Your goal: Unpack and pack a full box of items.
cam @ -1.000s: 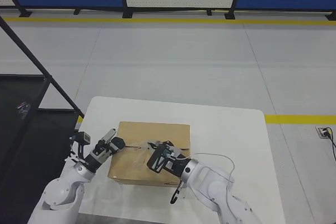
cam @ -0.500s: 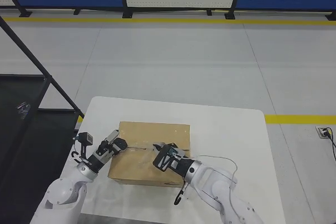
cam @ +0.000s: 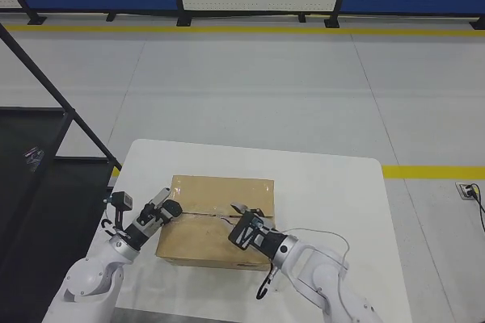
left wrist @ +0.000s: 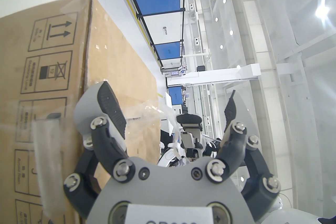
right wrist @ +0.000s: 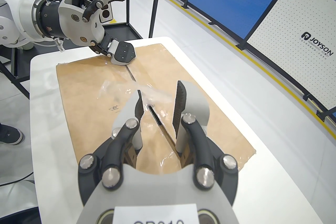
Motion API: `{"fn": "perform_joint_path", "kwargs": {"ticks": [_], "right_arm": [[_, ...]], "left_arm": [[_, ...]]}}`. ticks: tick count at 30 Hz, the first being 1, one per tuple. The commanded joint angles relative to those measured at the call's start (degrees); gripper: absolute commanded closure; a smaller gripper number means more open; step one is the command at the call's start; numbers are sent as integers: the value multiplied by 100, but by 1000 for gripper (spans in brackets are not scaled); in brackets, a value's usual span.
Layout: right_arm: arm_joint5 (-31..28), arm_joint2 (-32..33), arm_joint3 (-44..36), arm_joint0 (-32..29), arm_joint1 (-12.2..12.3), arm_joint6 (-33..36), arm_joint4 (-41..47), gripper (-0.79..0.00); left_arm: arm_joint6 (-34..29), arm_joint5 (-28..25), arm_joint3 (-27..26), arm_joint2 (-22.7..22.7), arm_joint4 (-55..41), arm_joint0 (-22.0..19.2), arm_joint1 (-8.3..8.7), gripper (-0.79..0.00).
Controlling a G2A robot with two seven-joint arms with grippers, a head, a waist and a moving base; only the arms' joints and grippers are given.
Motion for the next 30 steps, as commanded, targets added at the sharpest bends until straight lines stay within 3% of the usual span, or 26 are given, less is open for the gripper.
{"fn": "perform_joint_path", "kwargs": {"ticks": [1, 14, 16, 17, 19, 24, 28, 30], "right_arm": [[-3, 40, -29, -52, 12, -19, 13, -311], [-169, 13, -411, -271, 64, 6, 3, -357], [-215, -174, -516, -195, 44, 246, -83, -422], [-240, -284, -565, -155, 31, 352, -123, -514], [-246, -495, -581, -63, -1, 644, -174, -388], [-130, -899, -373, 228, -119, 1306, 139, -314], [-32, -968, -217, 427, -190, 1785, 590, -9], [-35, -959, -161, 497, -211, 2005, 827, 0]], "left_arm": [[0, -3, -13, 1, -5, 13, 1, -785], [3, -7, -98, 32, 19, 87, 4, -785], [9, -15, -115, 27, 25, 100, 6, -785], [17, -18, -124, 25, 14, 107, 5, -785], [24, -18, -138, 23, 9, 120, 6, -785], [25, -35, -165, 20, -9, 136, 7, -785], [16, -31, -176, 17, -27, 137, 9, -785], [4, -34, -178, 22, -37, 133, 9, -785]]}}
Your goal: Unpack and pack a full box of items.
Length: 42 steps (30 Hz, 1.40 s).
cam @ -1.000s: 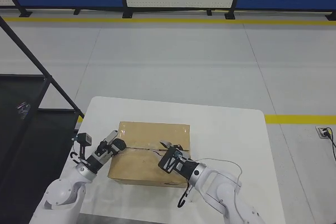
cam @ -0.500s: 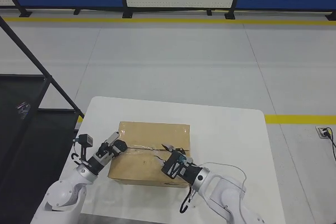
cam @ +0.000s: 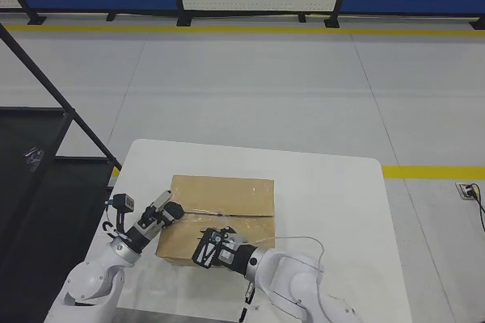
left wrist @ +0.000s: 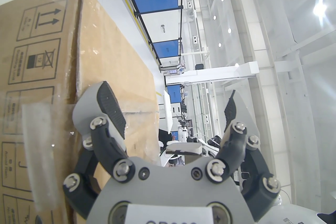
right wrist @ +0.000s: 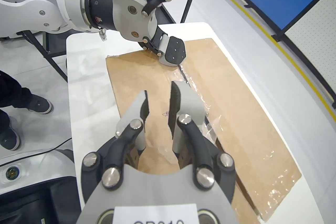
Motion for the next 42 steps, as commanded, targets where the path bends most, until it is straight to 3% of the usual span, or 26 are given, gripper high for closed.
{"fn": "perform_joint_path", "kwargs": {"ticks": [1, 9, 20, 31, 42], "right_arm": [[-14, 16, 40, 66, -16, 266, 244, 0], [214, -110, -24, 382, -95, 1687, 699, 0], [988, -188, -160, 755, -196, 3265, 803, 0], [1863, -111, -403, 664, -212, 3689, -176, 0], [2208, -133, -371, 457, -229, 3240, -1250, 0]], "left_arm": [[-12, -2, 3, 4, 0, -6, 1, -785], [-35, 0, 35, 9, -32, -34, 2, -785], [-90, -18, 66, -22, -129, -47, 9, -785], [-103, -34, 102, 3, -155, -62, 8, -785], [-84, -22, 111, 11, -129, -76, 11, -785]]}}
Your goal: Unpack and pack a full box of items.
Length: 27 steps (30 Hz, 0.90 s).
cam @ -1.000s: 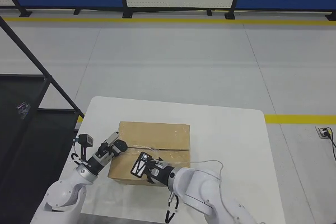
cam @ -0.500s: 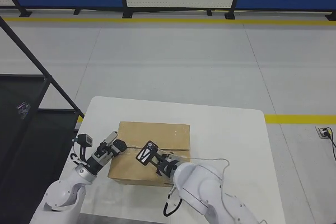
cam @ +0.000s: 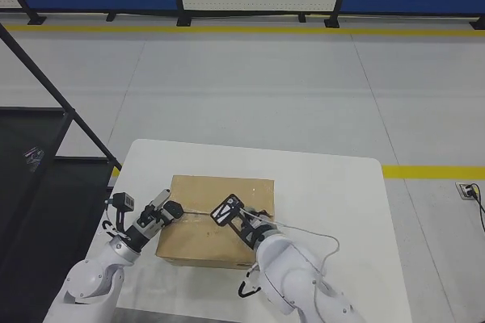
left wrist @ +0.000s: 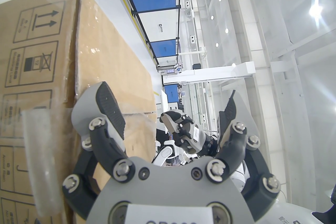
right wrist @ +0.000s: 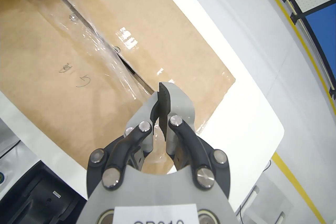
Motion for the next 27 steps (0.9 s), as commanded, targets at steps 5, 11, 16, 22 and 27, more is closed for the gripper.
{"fn": "perform_joint_path", "kwargs": {"ticks": [5, 11, 16, 22, 27], "right_arm": [[-605, -49, -217, -196, 11, -575, 103, 0], [-1624, 68, -240, -235, 49, -350, 665, 0], [-1579, 33, -22, -127, 14, -231, 677, 0], [-1486, -42, 256, 4, -31, -161, 560, 0], [-1263, -146, 327, 70, -71, -43, 229, 0]], "left_arm": [[20, 5, 2, -3, 6, 4, 2, -785], [33, 7, -3, 7, 18, 5, 2, -785], [49, -9, -11, 22, 16, 2, -1, -785], [42, -24, -6, -3, 4, 25, 4, -785], [22, -28, -23, -30, -6, 52, 10, -785]]}}
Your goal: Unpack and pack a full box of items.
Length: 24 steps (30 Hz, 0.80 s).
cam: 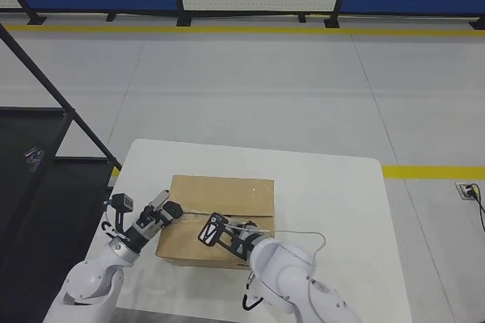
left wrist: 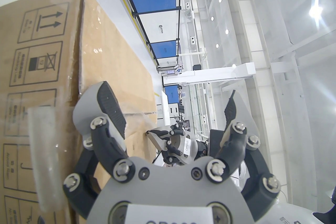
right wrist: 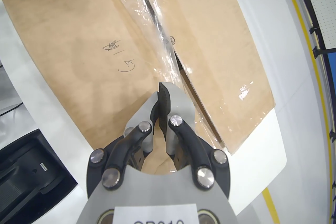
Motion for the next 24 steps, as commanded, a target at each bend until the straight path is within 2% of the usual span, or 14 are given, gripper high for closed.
{"fn": "perform_joint_path", "kwargs": {"ticks": [1, 8, 19, 24], "right_arm": [[117, -49, 7, 19, -16, 6, -173, 0], [675, -166, -20, -75, -69, -139, -823, 0], [1048, -66, 75, -152, -143, -442, -1201, 0], [1030, 64, 117, -161, -182, -361, -1045, 0]], "left_arm": [[5, -1, -11, -11, -6, 11, 2, -785], [1, -13, -50, -42, -7, 65, 9, -785], [-7, -31, -104, -96, -43, 152, 18, -785], [-13, -37, -127, -114, -47, 186, 23, -785]]}}
